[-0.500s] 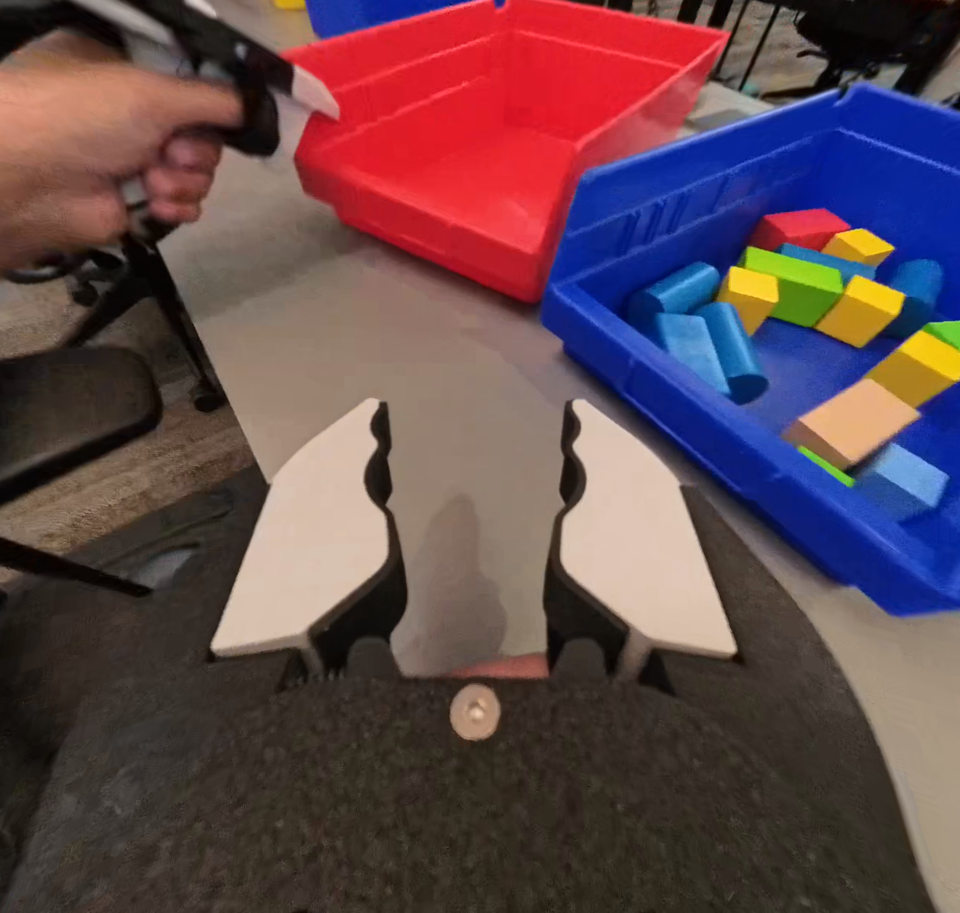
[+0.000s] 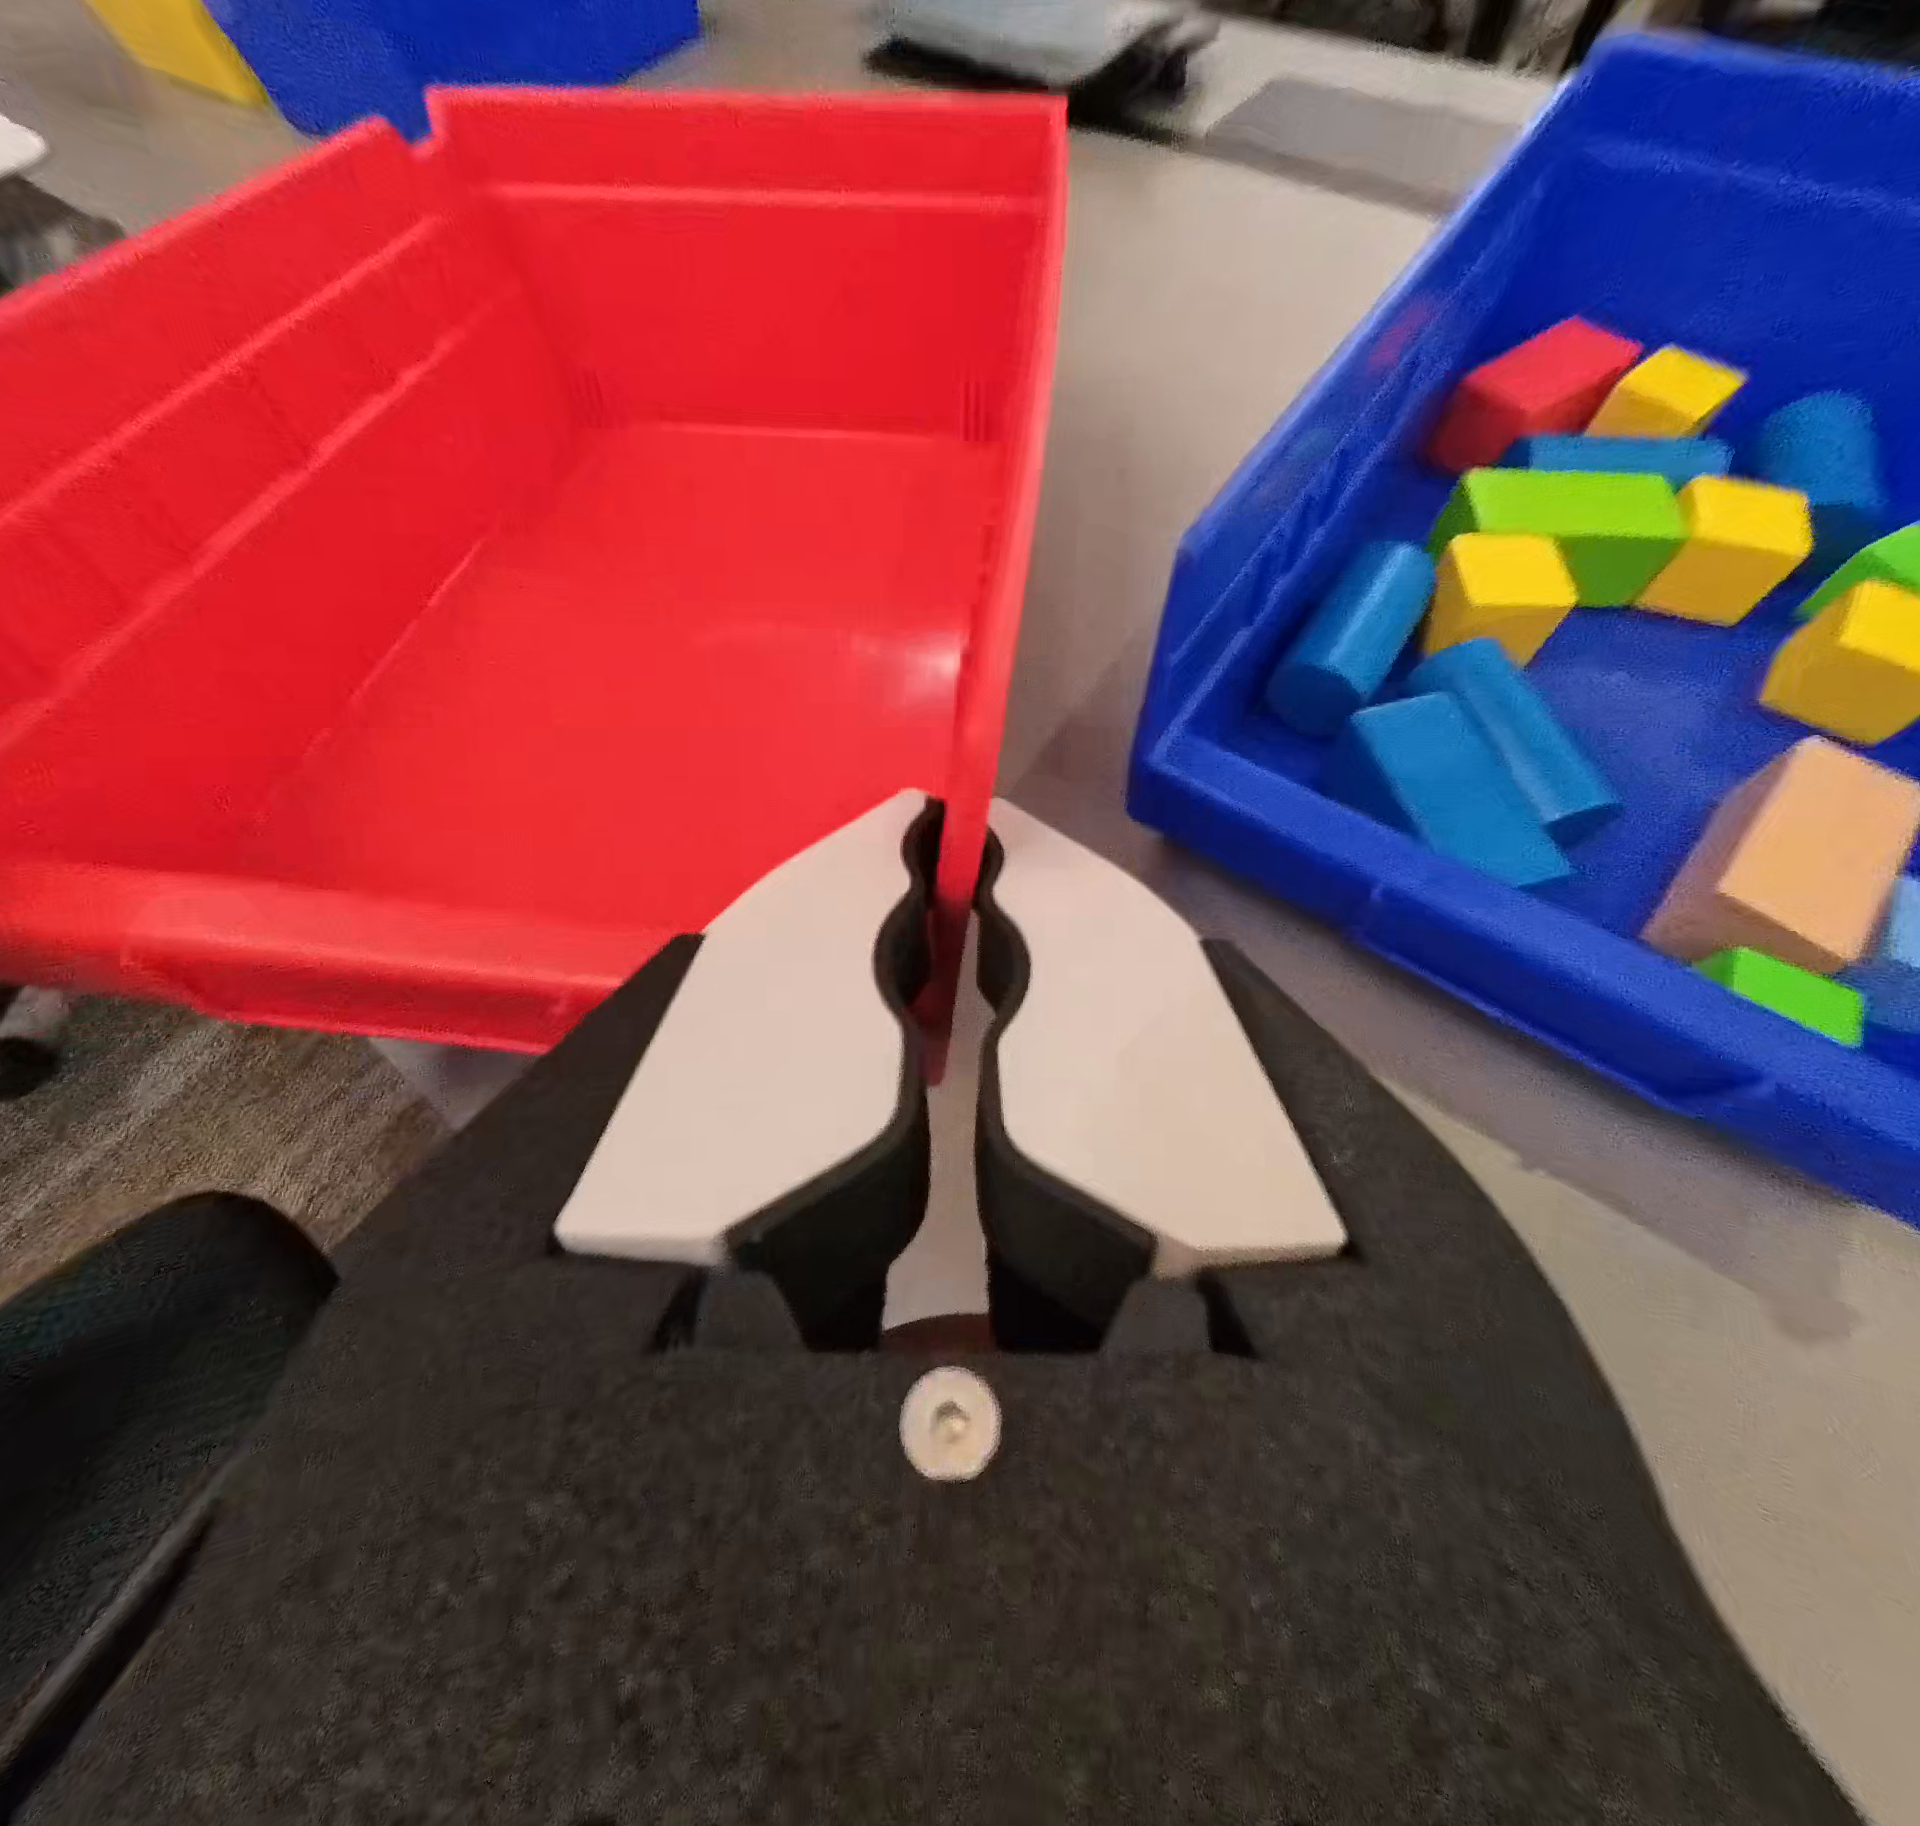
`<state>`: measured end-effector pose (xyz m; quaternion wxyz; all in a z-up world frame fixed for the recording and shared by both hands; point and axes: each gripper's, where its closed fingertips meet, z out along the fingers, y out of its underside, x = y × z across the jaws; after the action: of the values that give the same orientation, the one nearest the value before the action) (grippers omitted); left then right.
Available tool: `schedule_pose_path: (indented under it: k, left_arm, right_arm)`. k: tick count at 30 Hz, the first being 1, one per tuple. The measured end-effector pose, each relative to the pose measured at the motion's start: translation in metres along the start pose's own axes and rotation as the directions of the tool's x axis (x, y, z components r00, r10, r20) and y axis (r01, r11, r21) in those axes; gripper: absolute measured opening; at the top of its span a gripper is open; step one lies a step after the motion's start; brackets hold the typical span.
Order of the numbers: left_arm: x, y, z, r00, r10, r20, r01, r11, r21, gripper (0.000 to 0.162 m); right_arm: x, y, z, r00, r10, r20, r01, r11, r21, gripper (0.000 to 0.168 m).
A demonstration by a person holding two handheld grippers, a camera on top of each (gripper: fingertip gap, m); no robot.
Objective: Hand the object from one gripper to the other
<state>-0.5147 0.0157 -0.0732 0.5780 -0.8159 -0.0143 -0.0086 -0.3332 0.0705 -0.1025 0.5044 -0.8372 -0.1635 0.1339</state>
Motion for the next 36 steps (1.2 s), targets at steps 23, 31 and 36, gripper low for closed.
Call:
schedule_pose_path:
  k: [23,31,36]
  left_arm:
    - [0.478,-0.164,-0.053,0.771,0.309,-0.558,-0.083,0.916,0.393,0.007]
    - [0.583,-0.025,0.045,0.737,0.323,-0.593,-0.224,0.945,0.237,0.007]
    - [0.589,0.028,0.082,0.757,0.272,-0.594,-0.254,0.96,0.117,0.006]
  right_arm:
    - [0.362,-0.089,-0.372,0.731,0.278,-0.623,0.039,0.895,0.445,0.002]
    - [0.494,0.061,-0.304,0.719,0.302,-0.626,-0.134,0.944,0.301,0.002]
    - [0.512,0.116,-0.265,0.724,0.294,-0.624,-0.212,0.956,0.205,0.003]
